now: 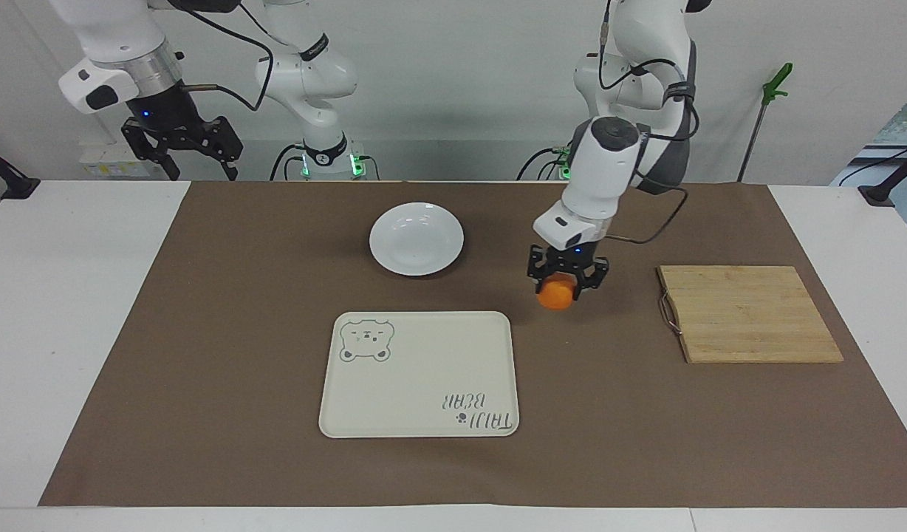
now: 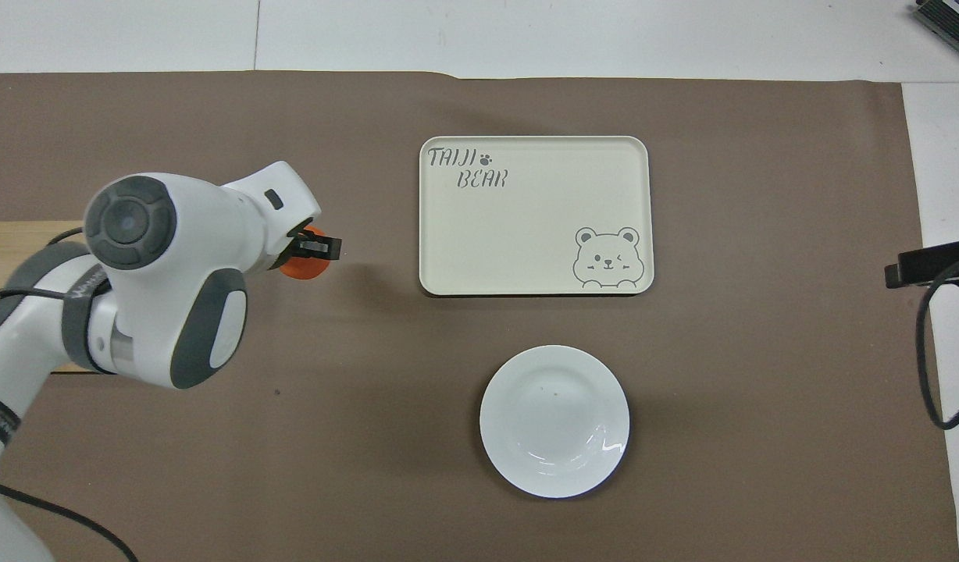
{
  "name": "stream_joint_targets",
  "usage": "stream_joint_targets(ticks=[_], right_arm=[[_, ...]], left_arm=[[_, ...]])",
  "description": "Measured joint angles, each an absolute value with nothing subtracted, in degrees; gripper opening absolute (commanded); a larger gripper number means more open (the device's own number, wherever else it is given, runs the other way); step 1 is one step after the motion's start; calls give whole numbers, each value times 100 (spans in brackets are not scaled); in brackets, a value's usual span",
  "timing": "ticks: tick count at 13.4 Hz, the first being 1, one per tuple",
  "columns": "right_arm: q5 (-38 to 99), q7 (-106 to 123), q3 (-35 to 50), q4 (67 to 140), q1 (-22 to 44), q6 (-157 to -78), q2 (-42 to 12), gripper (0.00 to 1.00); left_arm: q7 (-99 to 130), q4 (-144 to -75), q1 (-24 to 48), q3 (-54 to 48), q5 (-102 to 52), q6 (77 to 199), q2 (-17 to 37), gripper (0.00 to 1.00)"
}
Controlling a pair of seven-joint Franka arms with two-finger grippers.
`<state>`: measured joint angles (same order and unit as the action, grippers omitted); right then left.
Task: Place orange and plate with both arms
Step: 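Lift the orange with the left gripper and carry it toward the plate, then lower the orange onto the white plate and open the left gripper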
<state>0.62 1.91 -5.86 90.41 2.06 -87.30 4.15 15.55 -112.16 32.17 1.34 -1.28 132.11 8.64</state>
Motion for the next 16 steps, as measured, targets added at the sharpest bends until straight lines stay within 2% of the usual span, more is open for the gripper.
stream_joint_targets(ticks=[4, 12, 15, 16], right_arm=[[62, 191, -586, 9041, 206, -8730, 415, 100], [62, 191, -586, 9041, 206, -8730, 415, 100], [62, 191, -586, 9041, 206, -8730, 415, 100], [62, 191, -586, 9041, 206, -8730, 415, 100]], left_arm=[[2565, -11222, 4191, 100, -224, 13857, 1136, 0], [2649, -11227, 4728, -355, -581, 13950, 1334, 1], [2647, -11229, 4844, -399, -583, 13954, 1481, 13], [2641, -11230, 4860, -410, -584, 13954, 1515, 22]])
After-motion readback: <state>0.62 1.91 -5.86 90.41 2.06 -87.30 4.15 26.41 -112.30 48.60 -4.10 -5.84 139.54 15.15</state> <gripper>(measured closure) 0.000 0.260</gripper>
